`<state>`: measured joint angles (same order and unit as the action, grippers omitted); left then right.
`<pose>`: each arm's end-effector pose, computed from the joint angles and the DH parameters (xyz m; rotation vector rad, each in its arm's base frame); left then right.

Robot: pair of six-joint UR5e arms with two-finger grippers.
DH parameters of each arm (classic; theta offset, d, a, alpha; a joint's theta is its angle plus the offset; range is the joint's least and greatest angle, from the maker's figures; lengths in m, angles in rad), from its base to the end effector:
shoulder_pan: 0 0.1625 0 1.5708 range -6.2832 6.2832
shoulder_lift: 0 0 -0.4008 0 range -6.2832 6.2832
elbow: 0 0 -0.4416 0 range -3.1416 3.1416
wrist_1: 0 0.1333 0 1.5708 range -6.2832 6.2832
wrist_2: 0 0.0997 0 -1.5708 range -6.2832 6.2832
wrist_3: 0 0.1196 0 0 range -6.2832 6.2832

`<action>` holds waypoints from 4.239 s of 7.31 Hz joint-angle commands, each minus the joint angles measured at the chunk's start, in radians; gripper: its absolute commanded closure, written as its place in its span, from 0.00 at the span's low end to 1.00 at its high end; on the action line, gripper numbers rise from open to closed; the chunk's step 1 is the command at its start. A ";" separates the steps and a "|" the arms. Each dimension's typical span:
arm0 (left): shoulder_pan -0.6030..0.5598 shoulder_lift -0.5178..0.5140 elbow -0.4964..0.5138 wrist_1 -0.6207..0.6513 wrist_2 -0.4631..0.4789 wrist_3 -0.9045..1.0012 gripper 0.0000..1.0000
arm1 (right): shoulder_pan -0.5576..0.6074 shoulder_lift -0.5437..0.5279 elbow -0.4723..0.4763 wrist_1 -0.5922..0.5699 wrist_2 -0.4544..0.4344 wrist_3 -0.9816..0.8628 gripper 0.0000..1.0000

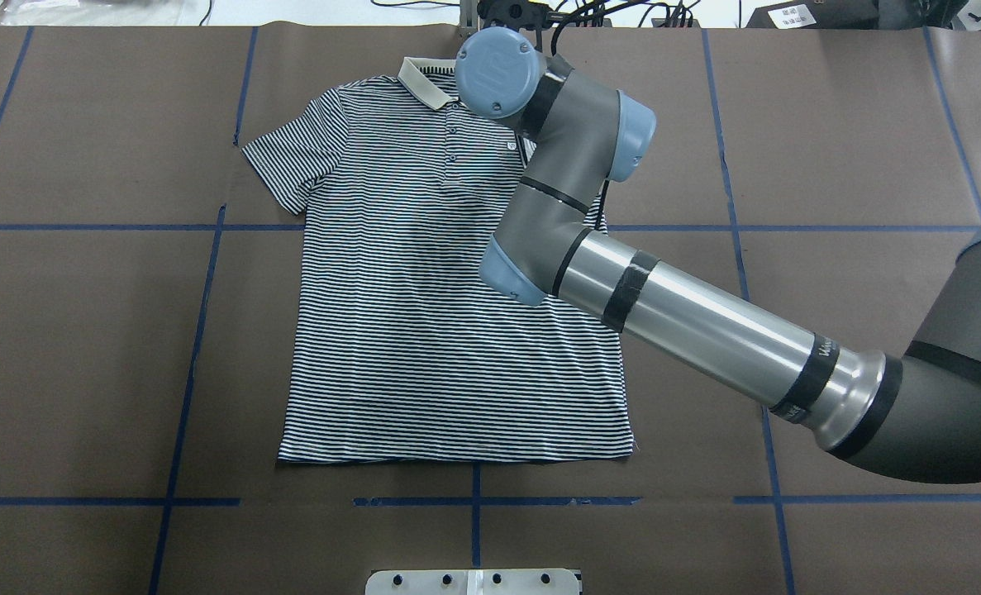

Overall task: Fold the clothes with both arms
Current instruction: 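Grasp the sleeve with the right gripper and fold it inward onto the shirt body, then raise the right gripper away while the left gripper moves toward the other sleeve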

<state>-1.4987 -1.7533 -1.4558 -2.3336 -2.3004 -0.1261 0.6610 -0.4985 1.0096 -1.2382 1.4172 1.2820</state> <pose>-0.0069 -0.6486 0.5134 0.7196 0.7605 0.2536 -0.6109 -0.6671 0.1422 0.5173 -0.6880 0.4139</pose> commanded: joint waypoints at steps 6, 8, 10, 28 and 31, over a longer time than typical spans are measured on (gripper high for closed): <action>0.008 -0.056 0.026 0.002 -0.001 -0.048 0.00 | 0.104 0.054 -0.039 -0.009 0.231 -0.263 0.00; 0.163 -0.115 0.031 -0.024 0.001 -0.122 0.00 | 0.227 -0.015 0.068 -0.073 0.461 -0.475 0.00; 0.309 -0.202 0.044 -0.012 0.114 -0.371 0.00 | 0.369 -0.183 0.203 -0.078 0.643 -0.690 0.00; 0.611 -0.468 0.499 -0.156 0.523 -0.842 0.41 | 0.477 -0.399 0.340 -0.064 0.761 -0.871 0.00; 0.612 -0.468 0.497 -0.177 0.524 -0.845 0.84 | 0.477 -0.399 0.340 -0.064 0.761 -0.869 0.00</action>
<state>-0.8877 -2.2214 -0.9584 -2.4953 -1.7765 -0.9693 1.1382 -0.8973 1.3498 -1.3024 2.1783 0.4125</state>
